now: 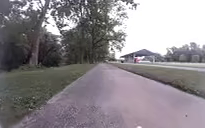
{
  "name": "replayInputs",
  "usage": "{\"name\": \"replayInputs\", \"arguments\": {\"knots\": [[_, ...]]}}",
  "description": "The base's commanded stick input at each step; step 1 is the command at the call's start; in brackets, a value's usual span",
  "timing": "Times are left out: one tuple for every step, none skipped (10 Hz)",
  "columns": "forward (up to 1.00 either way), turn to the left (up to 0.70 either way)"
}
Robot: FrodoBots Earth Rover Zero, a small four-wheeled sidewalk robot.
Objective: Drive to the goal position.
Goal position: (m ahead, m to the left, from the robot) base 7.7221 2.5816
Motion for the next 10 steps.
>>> {"name": "replayInputs", "arguments": {"knots": [[0.7,0.0],[0.7,0.0],[0.7,0.0],[0.7,-0.04],[0.7,-0.12],[0.7,-0.11],[0.7,0.0],[0.7,0.0],[0.7,0.0],[0.7,0.0]]}}
